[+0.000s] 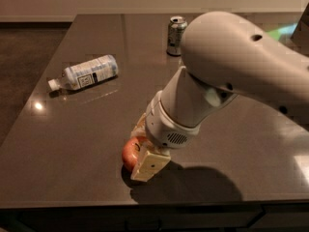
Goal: Move apple near 7up can
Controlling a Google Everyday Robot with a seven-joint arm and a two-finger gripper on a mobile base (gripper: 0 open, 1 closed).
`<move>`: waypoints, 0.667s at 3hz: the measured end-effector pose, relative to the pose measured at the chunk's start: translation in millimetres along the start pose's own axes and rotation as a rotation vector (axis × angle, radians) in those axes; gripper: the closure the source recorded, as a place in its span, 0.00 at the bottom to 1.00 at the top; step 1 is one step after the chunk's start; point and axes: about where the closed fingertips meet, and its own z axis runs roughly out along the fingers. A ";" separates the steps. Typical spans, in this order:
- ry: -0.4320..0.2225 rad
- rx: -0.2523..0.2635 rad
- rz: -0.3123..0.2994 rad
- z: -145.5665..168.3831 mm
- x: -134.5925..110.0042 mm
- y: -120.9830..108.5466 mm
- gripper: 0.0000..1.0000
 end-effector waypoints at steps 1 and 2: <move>-0.001 -0.001 0.004 -0.2 -0.5 -0.2 0.93; 0.014 0.036 0.052 -18.8 8.9 -27.3 1.00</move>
Offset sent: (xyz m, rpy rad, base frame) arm 0.1353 -0.0755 0.0553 -0.0547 -0.0325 -0.2914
